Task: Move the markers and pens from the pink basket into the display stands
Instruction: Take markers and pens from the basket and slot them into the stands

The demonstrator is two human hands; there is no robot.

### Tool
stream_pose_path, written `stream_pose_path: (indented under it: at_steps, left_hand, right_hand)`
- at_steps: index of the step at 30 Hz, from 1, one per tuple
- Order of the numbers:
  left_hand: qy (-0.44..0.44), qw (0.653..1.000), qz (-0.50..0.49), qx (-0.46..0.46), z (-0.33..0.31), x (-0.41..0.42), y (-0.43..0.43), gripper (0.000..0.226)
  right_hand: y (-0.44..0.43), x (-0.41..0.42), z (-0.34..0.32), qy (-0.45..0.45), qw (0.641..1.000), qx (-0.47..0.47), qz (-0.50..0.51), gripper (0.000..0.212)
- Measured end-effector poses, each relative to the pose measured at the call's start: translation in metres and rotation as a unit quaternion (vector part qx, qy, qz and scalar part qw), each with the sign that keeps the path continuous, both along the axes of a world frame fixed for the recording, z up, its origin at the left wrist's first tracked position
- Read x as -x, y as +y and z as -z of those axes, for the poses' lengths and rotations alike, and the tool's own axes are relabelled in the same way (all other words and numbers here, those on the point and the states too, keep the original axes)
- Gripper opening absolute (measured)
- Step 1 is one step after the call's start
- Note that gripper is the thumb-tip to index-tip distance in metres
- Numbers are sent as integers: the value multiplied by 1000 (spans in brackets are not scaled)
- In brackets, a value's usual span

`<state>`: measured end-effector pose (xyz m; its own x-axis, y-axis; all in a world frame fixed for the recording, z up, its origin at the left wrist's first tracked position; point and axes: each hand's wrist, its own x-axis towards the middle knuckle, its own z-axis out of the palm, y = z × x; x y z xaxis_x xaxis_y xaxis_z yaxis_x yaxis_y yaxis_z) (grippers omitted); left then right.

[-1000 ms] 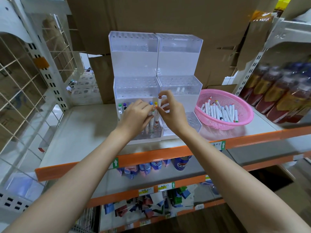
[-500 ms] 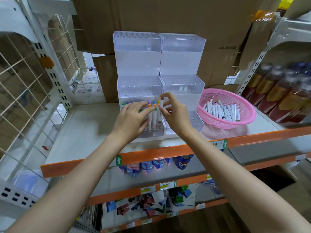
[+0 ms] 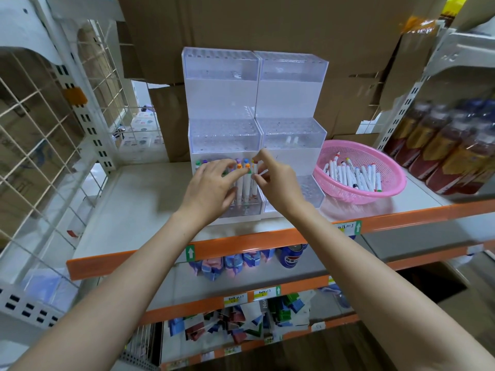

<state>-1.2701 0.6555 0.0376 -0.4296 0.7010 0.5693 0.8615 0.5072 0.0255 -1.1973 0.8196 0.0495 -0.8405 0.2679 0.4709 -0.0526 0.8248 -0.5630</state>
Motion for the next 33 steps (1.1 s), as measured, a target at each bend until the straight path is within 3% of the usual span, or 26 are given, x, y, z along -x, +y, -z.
stream_pose_path:
  at_steps: [10, 15, 22, 28, 33]
  left_hand:
    - [-2, 1000, -8, -3, 1, -2, 1, 52]
    - [-6, 1000, -13, -1, 1, -2, 1, 52]
    - [-21, 1000, -23, 1, -1, -6, 2, 54]
    - [-43, 999, -32, 10, -5, -10, 4, 49]
    - [-3, 999, -28, 16, -9, -23, 29, 50]
  right_hand:
    - [2, -3, 13, -42, 999, -6, 9, 24]
    - [4, -3, 9, -58, 993, -93, 39, 25]
    - [0, -1, 4, -76, 987, -121, 72, 24]
    - [3, -10, 4, -80, 986, -137, 57, 41]
    - [30, -27, 5, -58, 982, -167, 66, 49]
